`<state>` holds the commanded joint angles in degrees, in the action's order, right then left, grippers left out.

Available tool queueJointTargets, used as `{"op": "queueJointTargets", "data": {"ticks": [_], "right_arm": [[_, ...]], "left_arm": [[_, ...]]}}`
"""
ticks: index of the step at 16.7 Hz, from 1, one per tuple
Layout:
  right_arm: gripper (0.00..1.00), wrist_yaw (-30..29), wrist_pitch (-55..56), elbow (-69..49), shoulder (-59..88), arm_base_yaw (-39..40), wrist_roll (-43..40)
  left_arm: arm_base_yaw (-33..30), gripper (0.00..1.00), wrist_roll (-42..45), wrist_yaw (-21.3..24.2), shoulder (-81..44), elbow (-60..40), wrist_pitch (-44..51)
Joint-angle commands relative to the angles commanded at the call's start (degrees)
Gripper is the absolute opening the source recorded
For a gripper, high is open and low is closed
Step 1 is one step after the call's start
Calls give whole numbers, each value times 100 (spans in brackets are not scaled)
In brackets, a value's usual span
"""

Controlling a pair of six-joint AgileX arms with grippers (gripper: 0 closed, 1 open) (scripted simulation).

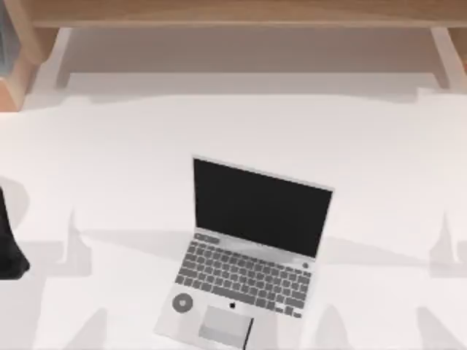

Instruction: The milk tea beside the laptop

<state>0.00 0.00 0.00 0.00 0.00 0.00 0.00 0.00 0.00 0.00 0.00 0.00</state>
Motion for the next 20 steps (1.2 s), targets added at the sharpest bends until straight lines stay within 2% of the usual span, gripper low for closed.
{"op": "queueJointTargets", "data": {"ticks": [4, 7, 11, 20], "right_arm": [[100, 0, 0, 0, 0, 0, 0], [100, 0, 0, 0, 0, 0, 0], [100, 0, 0, 0, 0, 0, 0], [100, 0, 0, 0, 0, 0, 0]], "left_arm": [[100, 100, 37, 104, -174, -21, -113], [494, 100, 154, 496, -866, -136, -583], [1322, 100, 400, 1346, -2452, -371, -1575], [3547, 100, 1062, 3635, -6603, -990, -4232]]}}
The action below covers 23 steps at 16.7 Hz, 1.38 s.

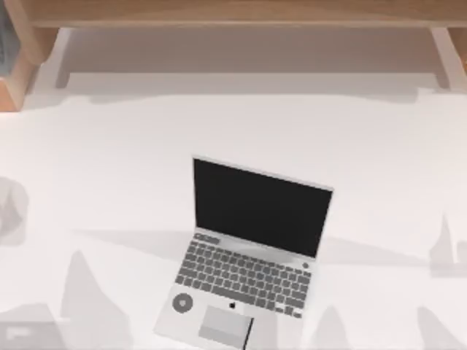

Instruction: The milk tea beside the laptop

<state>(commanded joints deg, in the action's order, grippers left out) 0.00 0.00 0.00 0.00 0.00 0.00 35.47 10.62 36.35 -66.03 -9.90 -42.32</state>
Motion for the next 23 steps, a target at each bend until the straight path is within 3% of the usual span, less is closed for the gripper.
{"op": "queueJointTargets", "data": {"ticks": [5, 10, 17, 23], "right_arm": [[100, 0, 0, 0, 0, 0, 0], [100, 0, 0, 0, 0, 0, 0], [100, 0, 0, 0, 0, 0, 0], [100, 0, 0, 0, 0, 0, 0]], "left_arm": [[995, 100, 287, 980, -1794, -289, -1178], [1500, 100, 443, 1493, -2737, -430, -1780], [1482, 100, 428, 1492, -2792, -427, -1810], [565, 100, 64, 640, -3901, -1216, -2335]]}}
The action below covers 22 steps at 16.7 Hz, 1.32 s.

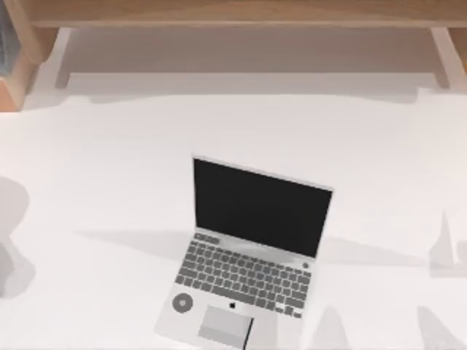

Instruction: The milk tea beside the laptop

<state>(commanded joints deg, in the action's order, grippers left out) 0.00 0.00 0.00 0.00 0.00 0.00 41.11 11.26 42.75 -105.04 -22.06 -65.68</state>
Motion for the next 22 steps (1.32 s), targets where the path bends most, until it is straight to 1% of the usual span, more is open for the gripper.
{"op": "queueJointTargets", "data": {"ticks": [2, 3, 7, 20, 21, 22], "right_arm": [[100, 0, 0, 0, 0, 0, 0], [100, 0, 0, 0, 0, 0, 0], [100, 0, 0, 0, 0, 0, 0], [100, 0, 0, 0, 0, 0, 0], [100, 0, 0, 0, 0, 0, 0], [100, 0, 0, 0, 0, 0, 0]], "left_arm": [[-321, 100, -120, -315, -334, -285, -182], [-395, 100, -167, -388, -410, -359, -248], [-412, 100, -180, -404, -428, -376, -265], [-412, 2, -180, -404, -428, -376, -265], [-412, 0, -180, -404, -428, -376, -265], [-412, 0, -180, -404, -428, -376, -265]]}}
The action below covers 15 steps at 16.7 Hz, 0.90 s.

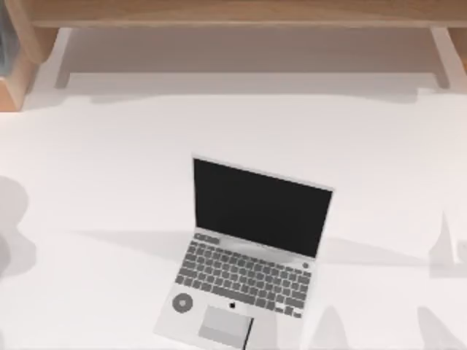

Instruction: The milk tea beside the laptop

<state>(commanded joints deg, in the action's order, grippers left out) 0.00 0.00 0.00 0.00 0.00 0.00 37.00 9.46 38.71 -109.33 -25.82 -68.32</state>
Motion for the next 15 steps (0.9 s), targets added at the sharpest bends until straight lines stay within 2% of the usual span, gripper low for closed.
{"op": "queueJointTargets", "data": {"ticks": [15], "right_arm": [[100, 0, 0, 0, 0, 0, 0]], "left_arm": [[7, 0, 19, -5, 298, -3, 329]]}}
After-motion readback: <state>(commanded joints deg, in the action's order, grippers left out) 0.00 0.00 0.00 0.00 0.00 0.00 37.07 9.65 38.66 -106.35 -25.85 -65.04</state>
